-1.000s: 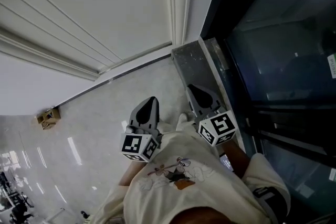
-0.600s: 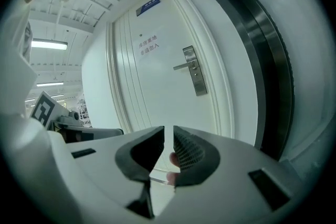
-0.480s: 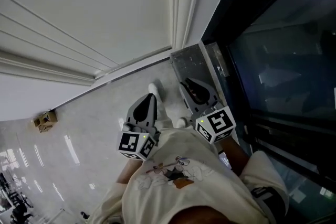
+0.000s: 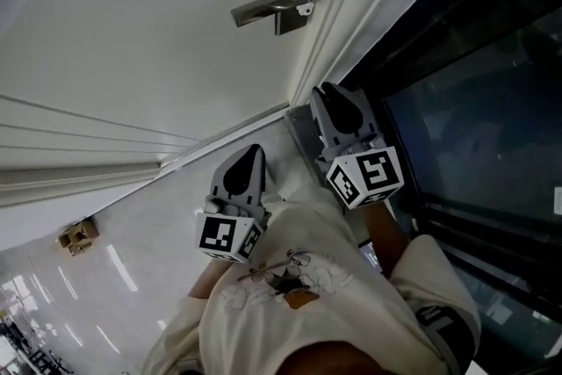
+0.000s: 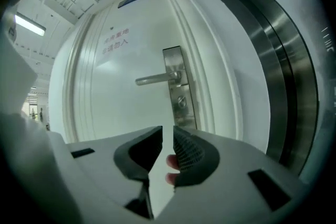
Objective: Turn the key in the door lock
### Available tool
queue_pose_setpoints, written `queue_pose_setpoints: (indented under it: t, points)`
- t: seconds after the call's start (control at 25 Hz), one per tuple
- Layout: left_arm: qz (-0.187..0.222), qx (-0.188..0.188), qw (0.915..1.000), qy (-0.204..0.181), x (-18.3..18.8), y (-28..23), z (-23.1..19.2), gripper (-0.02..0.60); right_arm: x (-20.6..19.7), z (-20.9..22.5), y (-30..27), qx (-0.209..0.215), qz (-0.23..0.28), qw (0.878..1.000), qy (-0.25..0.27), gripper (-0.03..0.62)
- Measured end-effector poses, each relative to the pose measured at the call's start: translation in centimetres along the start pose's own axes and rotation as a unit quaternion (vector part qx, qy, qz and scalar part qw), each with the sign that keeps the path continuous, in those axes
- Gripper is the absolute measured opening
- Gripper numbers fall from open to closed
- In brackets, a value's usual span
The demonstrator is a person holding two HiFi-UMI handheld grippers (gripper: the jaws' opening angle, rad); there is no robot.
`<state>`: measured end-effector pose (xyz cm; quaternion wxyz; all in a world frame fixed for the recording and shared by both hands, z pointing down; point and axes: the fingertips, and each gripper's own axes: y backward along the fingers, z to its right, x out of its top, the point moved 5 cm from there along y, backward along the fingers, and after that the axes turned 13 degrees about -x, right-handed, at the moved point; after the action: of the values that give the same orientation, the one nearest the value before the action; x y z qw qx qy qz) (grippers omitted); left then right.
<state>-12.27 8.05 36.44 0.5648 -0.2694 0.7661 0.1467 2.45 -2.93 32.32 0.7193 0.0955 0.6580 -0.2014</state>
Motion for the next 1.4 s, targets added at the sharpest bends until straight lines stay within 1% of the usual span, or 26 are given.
queue_pose_setpoints:
  t: [0.08,0.12,0.2,0.32,0.36,0.4,0.44,0.52,0.68,0.76,0.84,0.92,1.16,1.24,1.32,1.4]
  points:
    - [-0.006,-0.006,0.9999,0.005,0.6,-1.2,-1.7,0.003,2.1,0.5,-3.1,-0.033,0.024,0.999,-0.022,0.039]
    - [-0.009,-0.009,0.9999,0.009,0.8,-1.8,-2.1,0.003,2.8,0.8,-4.4,-0.042,0.027,0.998,-0.037,0.023]
    - [-0.013,-0.016,0.9997,0.01,1.3,-2.7,-2.6,0.003,3.7,1.2,-6.5,-0.045,0.019,0.996,-0.069,0.019]
    - [-0.018,-0.021,0.9995,0.014,1.8,-4.0,-3.2,0.003,4.1,1.3,-8.7,-0.02,-0.002,0.993,-0.113,0.018]
    - [-0.019,-0.021,0.9995,0.016,1.8,-4.3,-3.4,0.003,4.2,1.3,-9.1,-0.007,-0.009,0.992,-0.124,0.031]
    - [-0.021,-0.022,0.9994,0.018,1.9,-4.6,-3.5,0.003,4.2,1.3,-9.4,0.006,-0.015,0.991,-0.134,0.071]
    - [-0.023,-0.022,0.9993,0.02,1.9,-4.8,-3.5,0.003,4.3,1.3,-9.6,0.016,-0.018,0.989,-0.144,0.095]
    - [-0.026,-0.024,0.9991,0.023,1.9,-5.4,-3.6,0.003,4.7,1.4,-10.0,0.023,-0.018,0.987,-0.159,0.097]
    - [-0.027,-0.023,0.999,0.027,1.7,-6.1,-3.9,0.003,5.2,1.6,-11.6,0.023,-0.023,0.985,-0.169,0.101]
    - [-0.028,-0.021,0.999,0.027,1.7,-6.3,-4.0,0.003,5.2,1.6,-12.3,0.016,-0.032,0.984,-0.176,0.101]
    - [-0.027,-0.018,0.9991,0.027,1.7,-6.5,-4.2,0.003,5.4,1.5,-12.6,0.013,-0.037,0.982,-0.183,0.077]
    - [-0.027,-0.016,0.9991,0.028,1.8,-6.6,-4.4,0.003,5.5,1.4,-12.7,0.015,-0.037,0.981,-0.192,0.038]
    - [-0.026,-0.014,0.9991,0.03,1.9,-7.1,-4.5,0.003,5.5,1.5,-12.9,0.027,-0.046,0.971,-0.233,0.032]
    - [-0.026,-0.014,0.9991,0.03,1.9,-7.3,-4.4,0.003,5.5,1.5,-13.2,0.035,-0.052,0.966,-0.252,0.032]
    - [-0.025,-0.013,0.9992,0.029,1.9,-7.5,-4.4,0.003,5.5,1.7,-13.5,0.041,-0.058,0.958,-0.279,0.031]
    - [-0.023,-0.011,0.9993,0.027,1.9,-7.6,-4.5,0.003,5.5,1.8,-13.6,0.039,-0.058,0.952,-0.299,0.023]
